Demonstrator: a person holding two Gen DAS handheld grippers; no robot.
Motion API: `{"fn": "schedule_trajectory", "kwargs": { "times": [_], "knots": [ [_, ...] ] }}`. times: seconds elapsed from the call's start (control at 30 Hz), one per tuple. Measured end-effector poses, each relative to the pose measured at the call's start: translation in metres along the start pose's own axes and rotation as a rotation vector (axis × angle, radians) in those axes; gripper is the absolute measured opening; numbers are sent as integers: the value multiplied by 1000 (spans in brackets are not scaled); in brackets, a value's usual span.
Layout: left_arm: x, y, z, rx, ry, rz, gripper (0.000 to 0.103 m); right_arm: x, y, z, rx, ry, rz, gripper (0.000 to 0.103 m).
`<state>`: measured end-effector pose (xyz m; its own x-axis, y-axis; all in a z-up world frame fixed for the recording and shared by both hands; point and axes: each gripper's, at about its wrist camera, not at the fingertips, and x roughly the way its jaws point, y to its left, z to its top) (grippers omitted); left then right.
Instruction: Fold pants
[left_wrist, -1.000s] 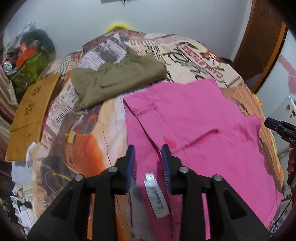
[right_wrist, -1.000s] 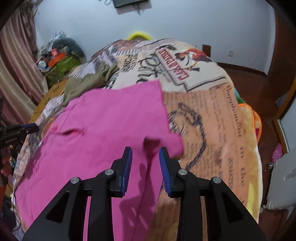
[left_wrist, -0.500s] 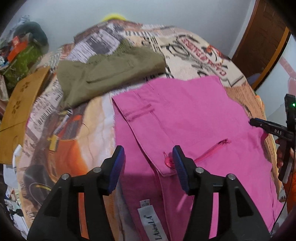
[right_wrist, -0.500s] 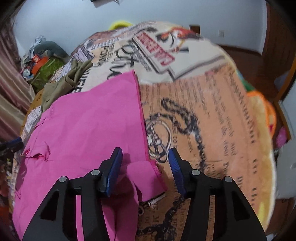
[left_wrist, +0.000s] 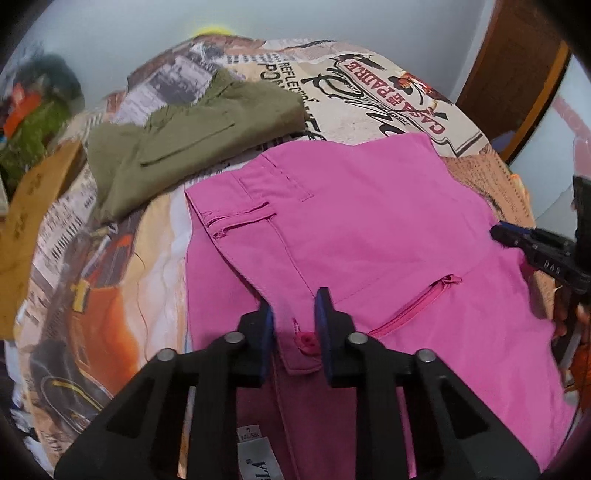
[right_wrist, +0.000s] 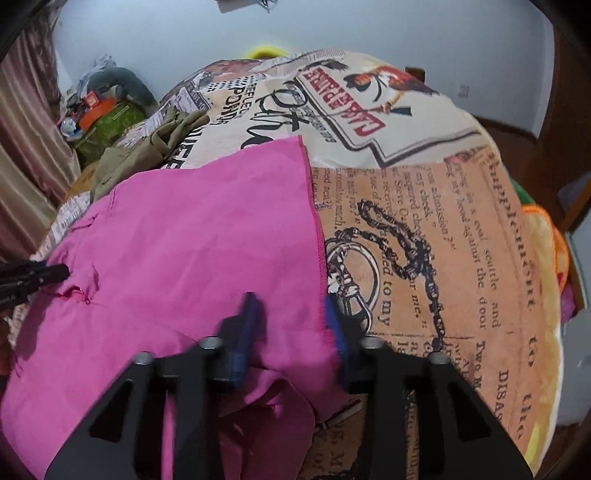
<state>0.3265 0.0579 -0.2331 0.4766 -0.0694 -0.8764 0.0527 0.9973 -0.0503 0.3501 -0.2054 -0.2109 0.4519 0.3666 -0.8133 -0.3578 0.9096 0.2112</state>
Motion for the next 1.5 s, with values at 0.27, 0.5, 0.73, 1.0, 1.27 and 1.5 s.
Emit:
{"fn": "schedule_trajectory", "kwargs": {
  "times": [0.27, 0.5, 0.73, 1.0, 1.27, 1.5],
  "knots": [
    [2, 10, 9, 9, -27, 90, 6, 1, 18, -3, -111, -3, -65, 9],
    [13, 20, 10, -7, 20, 75, 6, 1, 13, -9, -81, 19, -71, 9],
    [-18, 40, 8, -42, -20, 55, 9, -9, 6, 1, -29, 61, -44, 19],
    [-33, 80, 35, -116, -58, 69, 28, -35, 2, 25, -14, -10, -29, 25],
    [-4, 97, 76, -163, -53, 29, 30, -25, -2, 69, -15, -68, -48, 28],
    [27, 84, 85, -90, -35, 24, 48, 20, -10, 98, -11, -20, -29, 29]
  ]
}}
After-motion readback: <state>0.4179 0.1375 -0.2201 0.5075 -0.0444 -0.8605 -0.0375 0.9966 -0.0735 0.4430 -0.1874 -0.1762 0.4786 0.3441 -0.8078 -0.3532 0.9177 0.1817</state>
